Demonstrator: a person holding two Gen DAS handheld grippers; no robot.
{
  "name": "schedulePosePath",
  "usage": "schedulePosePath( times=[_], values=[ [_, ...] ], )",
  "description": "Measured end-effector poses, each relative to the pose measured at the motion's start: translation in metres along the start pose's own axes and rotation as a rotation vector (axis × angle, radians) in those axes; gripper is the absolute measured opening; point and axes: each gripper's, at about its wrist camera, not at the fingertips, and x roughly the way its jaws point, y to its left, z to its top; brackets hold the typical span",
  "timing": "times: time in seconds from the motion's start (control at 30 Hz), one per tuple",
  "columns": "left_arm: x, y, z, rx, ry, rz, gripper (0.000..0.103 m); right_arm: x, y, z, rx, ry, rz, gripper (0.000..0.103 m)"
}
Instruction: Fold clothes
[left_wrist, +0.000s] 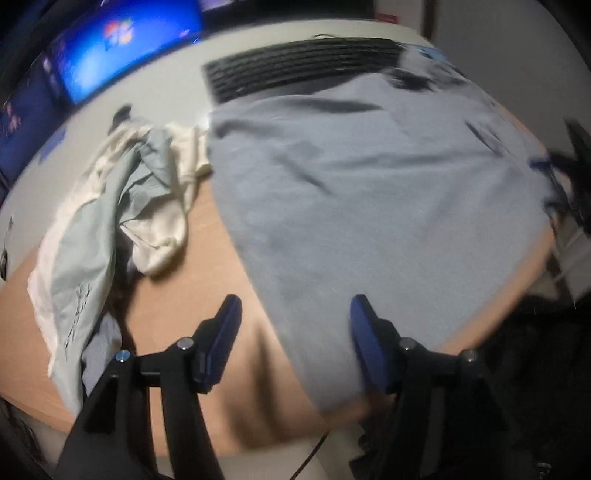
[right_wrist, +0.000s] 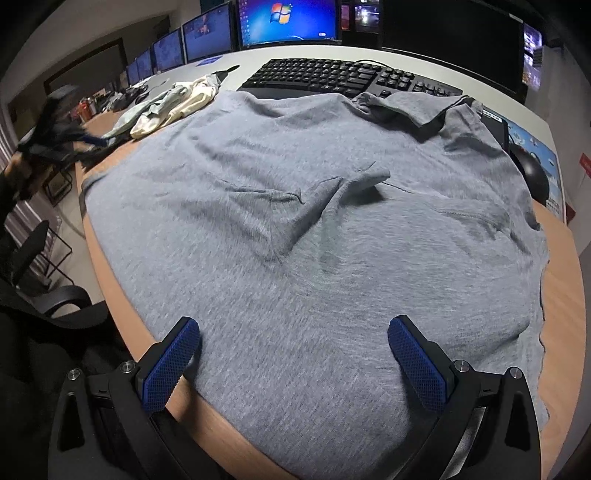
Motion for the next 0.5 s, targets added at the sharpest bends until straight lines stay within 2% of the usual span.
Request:
schedulePosePath(
  times=[0.1,0.23,0.33,0.4,0.43,0.5],
  values=[
    [0.004,-0.019,-0.012,-0.011,0.059,0.035,0.063,0.0,0.0,0.001,0.003,0.001,-0.003,0.103],
    [0.013,-0.012,-0.024,-0.118,0.113,-0.013,0.061,-0.001,0.0,-0.001,0.005,-0.007,-0.01,0.103],
    [0.014,-0.014,-0.029,-0.153,0.11,-0.061,0.045,-0.001,0.002,-0.002,-0.004,-0.004,-0.02,0.103],
    [0.016,-0.016,-0.029,-0.17,0.108,-0.086,0.039,-0.001,0.002,-0.002,-0.005,-0.003,-0.023,0.103],
    [0.017,-0.016,-0.029,-0.176,0.108,-0.089,0.031,-0.001,0.002,-0.002,-0.002,-0.003,-0.022,0.103],
    [0.018,-0.014,-0.029,-0.184,0.112,-0.085,0.028,-0.001,0.001,-0.002,0.004,-0.005,-0.02,0.103]
  ],
)
